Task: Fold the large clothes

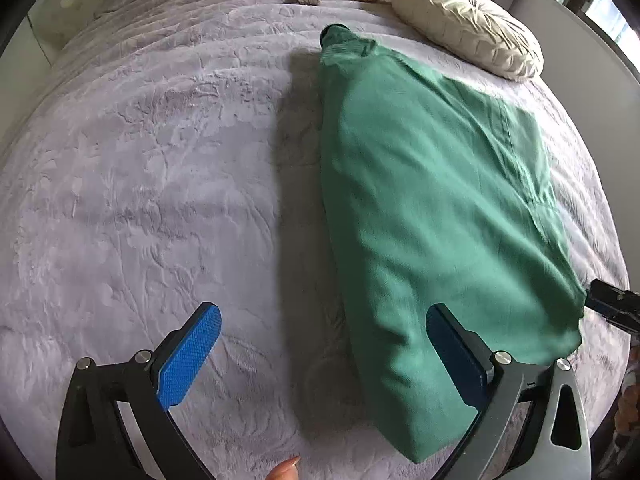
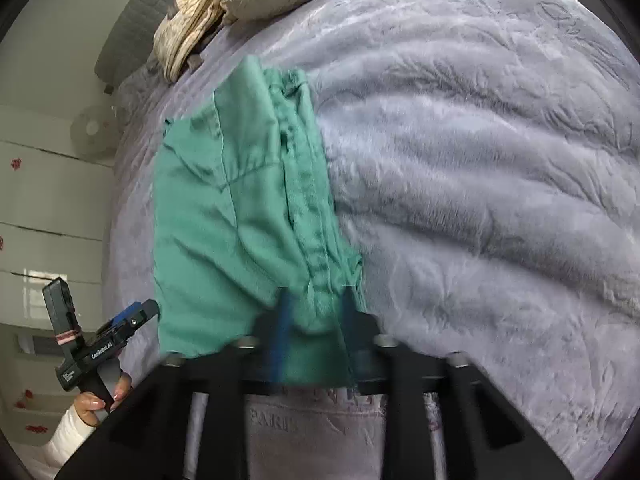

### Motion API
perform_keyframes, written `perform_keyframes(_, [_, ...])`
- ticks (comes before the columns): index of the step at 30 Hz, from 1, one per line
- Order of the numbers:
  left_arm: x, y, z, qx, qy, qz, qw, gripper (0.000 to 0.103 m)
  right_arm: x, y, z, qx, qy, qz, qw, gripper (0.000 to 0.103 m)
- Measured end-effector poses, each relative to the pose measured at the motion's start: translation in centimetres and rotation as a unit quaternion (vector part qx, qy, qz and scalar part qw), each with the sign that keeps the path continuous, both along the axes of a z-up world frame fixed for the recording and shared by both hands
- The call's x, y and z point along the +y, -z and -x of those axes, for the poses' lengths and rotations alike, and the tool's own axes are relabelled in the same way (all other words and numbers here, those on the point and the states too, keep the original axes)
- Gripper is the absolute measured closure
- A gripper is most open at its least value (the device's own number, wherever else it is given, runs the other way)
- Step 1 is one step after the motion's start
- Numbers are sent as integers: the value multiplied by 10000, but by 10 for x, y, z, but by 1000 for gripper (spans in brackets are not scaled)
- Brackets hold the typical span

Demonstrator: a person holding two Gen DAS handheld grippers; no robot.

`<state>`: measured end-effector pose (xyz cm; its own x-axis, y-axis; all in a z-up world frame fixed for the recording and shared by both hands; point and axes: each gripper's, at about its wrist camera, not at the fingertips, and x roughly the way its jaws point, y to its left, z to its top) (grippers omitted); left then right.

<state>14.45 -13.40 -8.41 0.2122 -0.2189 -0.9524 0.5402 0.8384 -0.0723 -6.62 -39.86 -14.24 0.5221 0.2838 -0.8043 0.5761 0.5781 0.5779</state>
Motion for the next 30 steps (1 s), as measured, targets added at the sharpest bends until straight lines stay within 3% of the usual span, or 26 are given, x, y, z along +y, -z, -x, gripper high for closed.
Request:
perform_keyframes(1, [0,-1,-3,0,1,7,10000,0,-3,-3,-1,-85,40,13,10000,37])
perform_keyframes(6, [2,4,-16,141,-125,26,9998,0,-14,-5,-13,-206,-6,-10,9998,37])
perform_keyframes(10, [8,19,-28,574,-328,169,9977,0,-22,-3,-29,-402,-106,-101,9991,37])
perform_keyframes(13, [11,26,-34,945,-336,467,9939,0,-25,4,-42,-467,-209,-199,9985,29])
perform_keyframes(16, [13,29,-38,1198,-329,776,9892,0,-31,12,-56,-523,-280,-325,9977,28])
perform_keyframes(20, [11,37,-43,1727,-247,1361,9752,0,-46,26,-76,-635,-365,-638,9953,25])
perform_keyframes(25, [-3,63,-44,2093,-88,1419,9675,0,-61,51,-102,-700,-444,-1051,9910,23])
perform_keyframes(30, [-15,69,-38,2085,-28,1559,9655,0,-61,67,-128,-815,-725,-1230,9864,22])
